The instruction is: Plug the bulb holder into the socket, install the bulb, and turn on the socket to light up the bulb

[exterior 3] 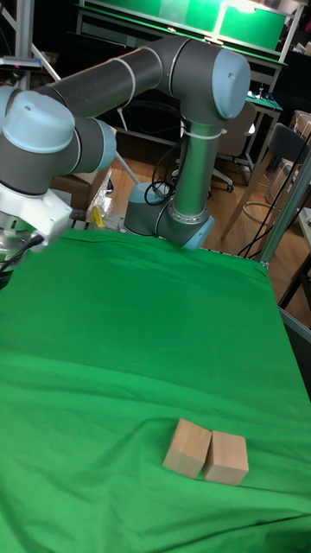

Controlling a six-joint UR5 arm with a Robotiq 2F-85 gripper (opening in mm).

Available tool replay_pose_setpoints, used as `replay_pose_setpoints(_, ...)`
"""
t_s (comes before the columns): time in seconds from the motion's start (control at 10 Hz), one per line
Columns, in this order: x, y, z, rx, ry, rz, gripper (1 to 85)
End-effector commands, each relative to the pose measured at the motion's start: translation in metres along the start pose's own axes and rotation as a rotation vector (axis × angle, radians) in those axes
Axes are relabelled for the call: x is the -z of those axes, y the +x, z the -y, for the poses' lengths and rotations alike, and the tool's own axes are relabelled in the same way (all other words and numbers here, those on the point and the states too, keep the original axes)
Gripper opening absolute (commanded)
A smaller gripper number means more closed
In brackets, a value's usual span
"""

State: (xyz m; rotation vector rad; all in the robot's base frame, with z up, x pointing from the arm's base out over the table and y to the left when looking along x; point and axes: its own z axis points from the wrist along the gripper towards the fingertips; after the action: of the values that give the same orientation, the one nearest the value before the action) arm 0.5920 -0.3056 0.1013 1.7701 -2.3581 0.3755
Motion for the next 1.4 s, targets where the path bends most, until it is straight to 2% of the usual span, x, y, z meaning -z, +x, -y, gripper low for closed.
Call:
replay_pose_setpoints(0.0,0.005,0.002,0.003,-0.110,0.024,-0.016,1.0)
replay_pose_setpoints(0.1,0.007,-0.001,0.002,-0.129,0.027,-0.024,1.0)
replay_pose_setpoints(0.3,0.006,-0.005,0.001,-0.178,0.020,-0.014,1.0)
replay_pose_setpoints(0.6,0.003,-0.016,0.005,-0.188,0.019,0.025,1.0)
replay_pose_setpoints(0.8,0.004,-0.023,0.007,-0.249,0.020,0.054,1.0)
replay_pose_setpoints(1.3,0.005,-0.024,0.012,-0.430,0.038,0.066,1.0)
